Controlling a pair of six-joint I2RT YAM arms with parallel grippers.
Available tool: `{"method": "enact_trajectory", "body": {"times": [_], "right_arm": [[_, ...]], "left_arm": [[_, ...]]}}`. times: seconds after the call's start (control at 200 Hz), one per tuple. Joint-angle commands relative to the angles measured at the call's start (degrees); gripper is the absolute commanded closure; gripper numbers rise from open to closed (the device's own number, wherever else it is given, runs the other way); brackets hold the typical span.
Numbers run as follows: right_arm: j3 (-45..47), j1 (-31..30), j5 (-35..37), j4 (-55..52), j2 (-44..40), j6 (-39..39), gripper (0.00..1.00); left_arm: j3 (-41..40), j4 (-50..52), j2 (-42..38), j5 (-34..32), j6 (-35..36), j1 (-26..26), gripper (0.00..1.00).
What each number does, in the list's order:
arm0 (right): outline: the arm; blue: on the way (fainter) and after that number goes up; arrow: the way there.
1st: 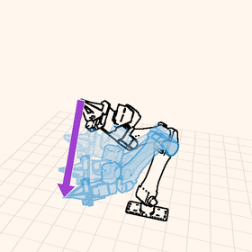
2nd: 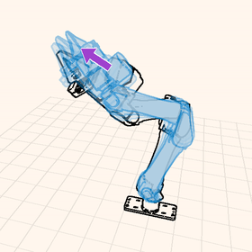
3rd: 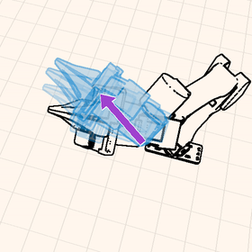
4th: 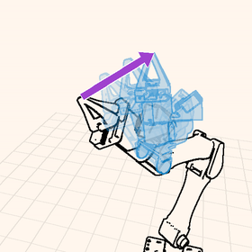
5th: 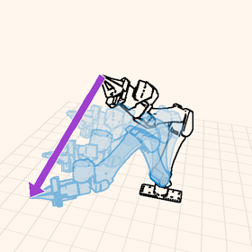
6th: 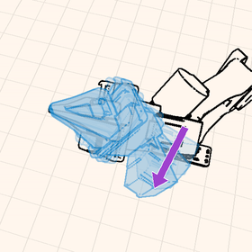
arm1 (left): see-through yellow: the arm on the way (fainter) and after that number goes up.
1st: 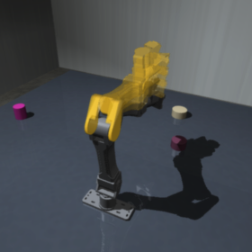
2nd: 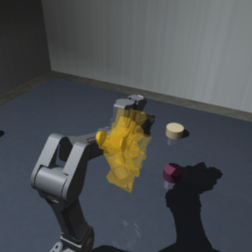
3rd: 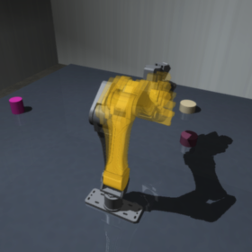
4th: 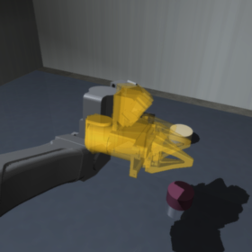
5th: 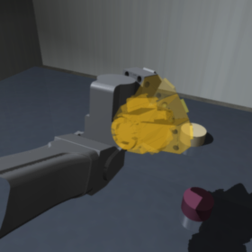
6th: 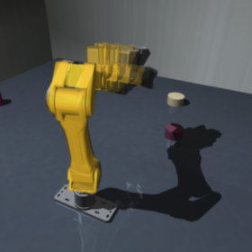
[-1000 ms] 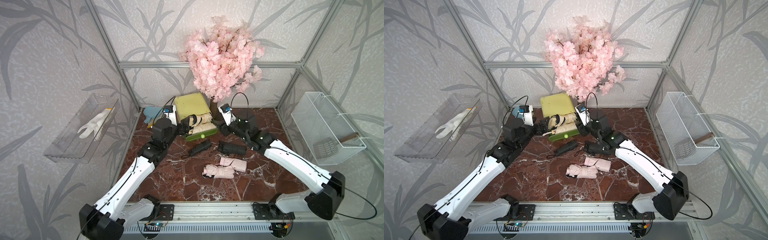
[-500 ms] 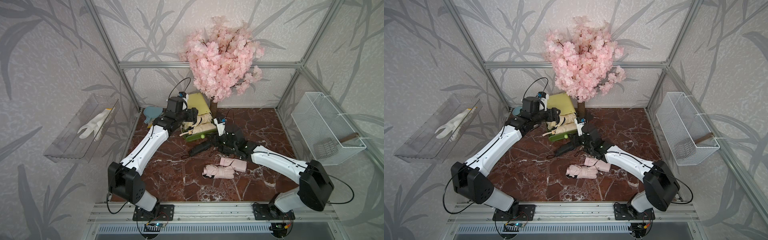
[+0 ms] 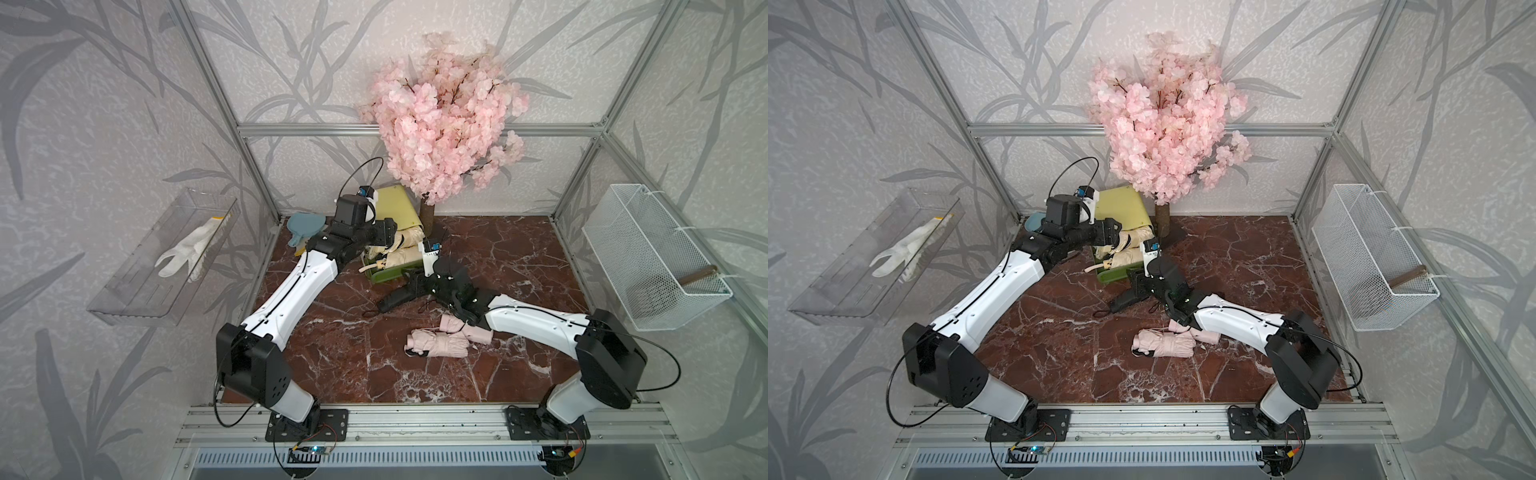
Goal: Place the umbrella in the drawer by color
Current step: Adjust the drawer in the storage box.
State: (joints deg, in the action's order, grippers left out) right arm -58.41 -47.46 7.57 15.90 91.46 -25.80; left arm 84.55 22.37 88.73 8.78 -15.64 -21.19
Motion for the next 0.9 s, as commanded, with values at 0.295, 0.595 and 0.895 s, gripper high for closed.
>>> {"method": "enact_trajectory", "body": {"times": [0.295,0.595,0.895], "right_arm": [[-1.4,-1.6,5.7,1.6,2.7,-2.0,0.54],[-1.6,-2.7,6.3,3.7,4.1,-2.2,0.55],[-3.0,-2.8,6.1,5.4,5.9,-1.6,0.64]], "left_arm": [[-0.4,-0.2,-1.6,-0.2,0.4,0.5,0.25],[-0.8,-0.5,-1.6,0.1,0.2,0.5,0.25],[-0.7,-0.7,-1.6,0.4,0.2,0.5,0.25]]}}
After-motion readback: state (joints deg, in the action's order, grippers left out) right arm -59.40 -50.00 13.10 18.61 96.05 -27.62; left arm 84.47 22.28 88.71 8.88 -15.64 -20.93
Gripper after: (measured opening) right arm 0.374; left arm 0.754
